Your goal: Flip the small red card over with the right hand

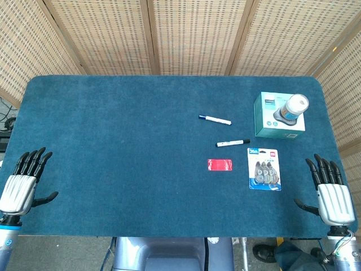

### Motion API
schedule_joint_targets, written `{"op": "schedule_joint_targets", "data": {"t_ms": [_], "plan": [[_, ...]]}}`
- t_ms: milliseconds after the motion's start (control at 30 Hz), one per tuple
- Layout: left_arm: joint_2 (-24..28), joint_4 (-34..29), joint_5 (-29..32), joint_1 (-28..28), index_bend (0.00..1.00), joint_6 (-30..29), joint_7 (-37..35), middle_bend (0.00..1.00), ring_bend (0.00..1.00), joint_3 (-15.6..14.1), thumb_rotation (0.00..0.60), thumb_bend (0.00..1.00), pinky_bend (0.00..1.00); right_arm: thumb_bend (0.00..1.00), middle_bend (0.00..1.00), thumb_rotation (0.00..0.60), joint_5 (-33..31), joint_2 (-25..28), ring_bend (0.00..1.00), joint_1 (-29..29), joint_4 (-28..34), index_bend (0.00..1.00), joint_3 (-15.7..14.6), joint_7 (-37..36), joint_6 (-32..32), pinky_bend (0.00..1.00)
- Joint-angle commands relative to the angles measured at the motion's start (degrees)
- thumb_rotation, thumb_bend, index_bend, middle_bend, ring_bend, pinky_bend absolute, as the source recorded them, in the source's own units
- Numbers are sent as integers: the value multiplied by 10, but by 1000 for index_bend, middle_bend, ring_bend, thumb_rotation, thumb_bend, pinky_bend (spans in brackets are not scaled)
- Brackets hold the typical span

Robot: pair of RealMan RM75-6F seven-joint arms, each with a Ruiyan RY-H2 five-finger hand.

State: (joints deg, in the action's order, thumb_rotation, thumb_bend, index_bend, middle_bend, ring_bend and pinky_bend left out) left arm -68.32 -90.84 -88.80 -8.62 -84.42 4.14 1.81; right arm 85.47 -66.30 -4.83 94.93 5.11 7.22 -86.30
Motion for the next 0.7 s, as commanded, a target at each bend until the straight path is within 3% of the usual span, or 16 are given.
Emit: {"op": "schedule_joint_targets", "data": {"t_ms": [33, 433, 533, 600, 700], "plan": [[0, 0, 0, 0, 0, 0, 0, 0, 0, 0, 600, 6, 0, 0, 0, 600, 0, 0, 0, 0, 0, 0, -1, 0, 1, 0], [-1, 0, 4, -1, 0, 3, 1, 0, 0, 1, 600, 7, 0, 0, 0, 600, 6, -6, 0, -18, -7, 4, -3, 5, 28, 0], [0, -1, 8, -2, 0, 7, 1, 0, 0, 2, 600, 7, 0, 0, 0, 600, 23, -7, 0, -51, -22, 40, 4, -8, 65, 0], [0, -5, 8, -5, 0, 14, -4, 0, 0, 1, 600, 9, 0, 9, 0, 600, 68, -8, 0, -118, -48, 78, 24, -26, 114, 0], [-1, -5, 7, -7, 0, 13, -3, 0, 0, 3, 600, 15, 0, 67, 0, 600, 99, -6, 0, -176, -77, 129, 33, -77, 163, 0]]}}
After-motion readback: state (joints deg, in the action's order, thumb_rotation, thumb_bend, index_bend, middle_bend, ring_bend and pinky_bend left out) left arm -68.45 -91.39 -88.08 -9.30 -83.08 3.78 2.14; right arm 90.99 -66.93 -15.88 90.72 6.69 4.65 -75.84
